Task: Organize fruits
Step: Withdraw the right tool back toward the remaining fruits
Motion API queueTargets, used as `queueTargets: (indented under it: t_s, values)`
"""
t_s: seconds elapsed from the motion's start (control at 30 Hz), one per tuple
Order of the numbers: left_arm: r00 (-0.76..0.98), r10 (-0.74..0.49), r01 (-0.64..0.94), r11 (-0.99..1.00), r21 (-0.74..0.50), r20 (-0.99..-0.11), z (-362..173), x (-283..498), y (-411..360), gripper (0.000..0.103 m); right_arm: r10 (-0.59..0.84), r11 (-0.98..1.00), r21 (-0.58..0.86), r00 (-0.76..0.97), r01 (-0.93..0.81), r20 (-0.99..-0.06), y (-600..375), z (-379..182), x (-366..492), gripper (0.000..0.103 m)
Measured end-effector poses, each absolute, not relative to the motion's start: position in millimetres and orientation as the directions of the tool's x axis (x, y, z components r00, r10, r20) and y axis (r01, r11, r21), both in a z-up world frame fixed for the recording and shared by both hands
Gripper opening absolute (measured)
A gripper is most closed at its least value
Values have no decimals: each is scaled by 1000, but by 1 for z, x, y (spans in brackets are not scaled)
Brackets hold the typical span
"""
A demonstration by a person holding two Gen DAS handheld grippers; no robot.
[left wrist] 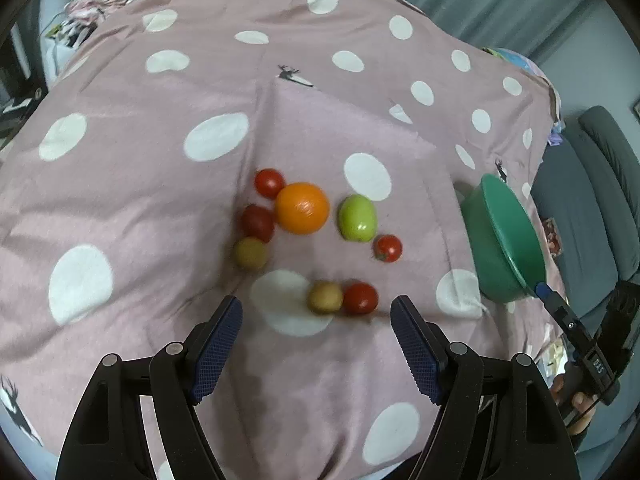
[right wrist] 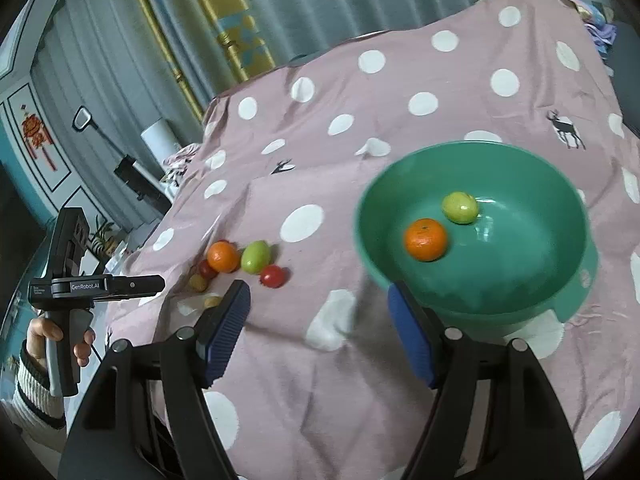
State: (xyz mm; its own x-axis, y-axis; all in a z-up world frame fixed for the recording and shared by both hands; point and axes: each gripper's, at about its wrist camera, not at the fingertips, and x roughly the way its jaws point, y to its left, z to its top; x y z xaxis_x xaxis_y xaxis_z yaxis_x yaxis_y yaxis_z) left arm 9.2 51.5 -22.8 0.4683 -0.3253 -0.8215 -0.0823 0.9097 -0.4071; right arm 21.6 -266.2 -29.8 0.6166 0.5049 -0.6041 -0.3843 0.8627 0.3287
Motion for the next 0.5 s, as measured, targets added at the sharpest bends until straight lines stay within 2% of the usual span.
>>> queueTargets:
  t_s: [0.5]
  values:
    - [449, -396, -73, 877, -475, -801, -38, -9, 60, 77, 517, 846, 303, 536, -439, -667, -221, -45, 18, 72]
